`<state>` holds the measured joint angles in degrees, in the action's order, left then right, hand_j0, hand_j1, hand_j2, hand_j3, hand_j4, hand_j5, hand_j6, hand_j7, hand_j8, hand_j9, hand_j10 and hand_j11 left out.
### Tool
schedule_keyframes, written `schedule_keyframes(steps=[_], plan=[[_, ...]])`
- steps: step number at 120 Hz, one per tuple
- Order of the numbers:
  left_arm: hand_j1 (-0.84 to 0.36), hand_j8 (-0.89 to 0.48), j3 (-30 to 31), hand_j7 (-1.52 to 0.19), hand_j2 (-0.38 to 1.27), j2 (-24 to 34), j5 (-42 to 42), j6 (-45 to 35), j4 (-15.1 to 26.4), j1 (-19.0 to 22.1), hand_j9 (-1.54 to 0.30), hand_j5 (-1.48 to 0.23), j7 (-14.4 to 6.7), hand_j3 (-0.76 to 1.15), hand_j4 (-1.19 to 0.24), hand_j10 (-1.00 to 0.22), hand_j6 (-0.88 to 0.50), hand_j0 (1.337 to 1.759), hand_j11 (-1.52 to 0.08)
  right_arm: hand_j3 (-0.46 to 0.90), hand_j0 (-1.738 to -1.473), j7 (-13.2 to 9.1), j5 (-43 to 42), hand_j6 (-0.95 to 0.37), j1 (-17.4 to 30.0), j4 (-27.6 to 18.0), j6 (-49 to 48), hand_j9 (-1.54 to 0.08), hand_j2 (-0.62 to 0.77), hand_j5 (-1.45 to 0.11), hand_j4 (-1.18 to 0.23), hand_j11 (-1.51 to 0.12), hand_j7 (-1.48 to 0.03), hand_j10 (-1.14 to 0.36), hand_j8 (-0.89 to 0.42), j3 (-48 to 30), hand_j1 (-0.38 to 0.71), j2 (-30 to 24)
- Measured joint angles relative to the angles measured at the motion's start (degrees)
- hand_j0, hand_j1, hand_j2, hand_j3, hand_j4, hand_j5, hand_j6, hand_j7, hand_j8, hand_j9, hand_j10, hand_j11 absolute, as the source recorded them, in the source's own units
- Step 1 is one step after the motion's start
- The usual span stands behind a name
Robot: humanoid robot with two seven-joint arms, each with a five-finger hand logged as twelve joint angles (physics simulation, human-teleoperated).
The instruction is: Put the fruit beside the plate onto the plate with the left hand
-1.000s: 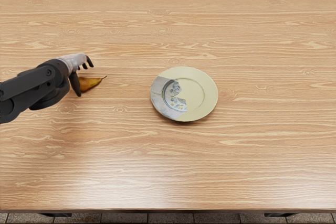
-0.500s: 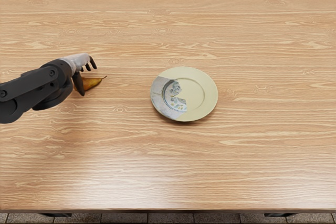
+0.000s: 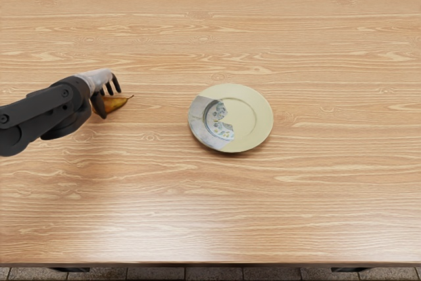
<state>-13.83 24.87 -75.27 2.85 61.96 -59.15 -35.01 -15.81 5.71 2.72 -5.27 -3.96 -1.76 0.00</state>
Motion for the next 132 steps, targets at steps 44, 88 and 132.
schedule_keyframes(steps=[44,88,132], plan=[[-0.25,-0.51,0.3,-0.67,0.13,0.1,0.1,0.0,0.0,0.1,-0.67,-0.67,0.0,0.00,-0.51,-0.51,-0.51,1.658,-0.67,0.00,-1.658,0.0,0.0,0.00,0.0,0.0,0.0,0.00,0.00,0.00,0.00,0.00,0.00,0.00,0.00,0.0,-0.35,0.0],[-0.28,-0.55,0.3,-0.72,0.20,0.2,0.0,0.0,0.0,0.3,-0.73,-0.71,0.0,0.00,-0.57,-0.56,-0.55,1.657,-0.73,0.00,-1.658,0.0,0.0,0.00,0.0,0.0,0.0,0.00,0.00,0.00,0.00,0.00,0.00,0.00,0.00,0.0,-0.35,0.0],[-0.28,-0.56,0.5,-0.79,0.26,-0.1,-0.1,0.1,-1.0,0.3,-0.80,-0.78,0.0,0.00,-0.57,-0.61,-0.54,1.655,-0.80,0.00,-1.658,0.0,0.0,0.00,0.0,0.1,0.0,0.00,0.00,0.00,0.00,0.00,0.00,0.00,0.00,-0.1,-0.35,0.0]])
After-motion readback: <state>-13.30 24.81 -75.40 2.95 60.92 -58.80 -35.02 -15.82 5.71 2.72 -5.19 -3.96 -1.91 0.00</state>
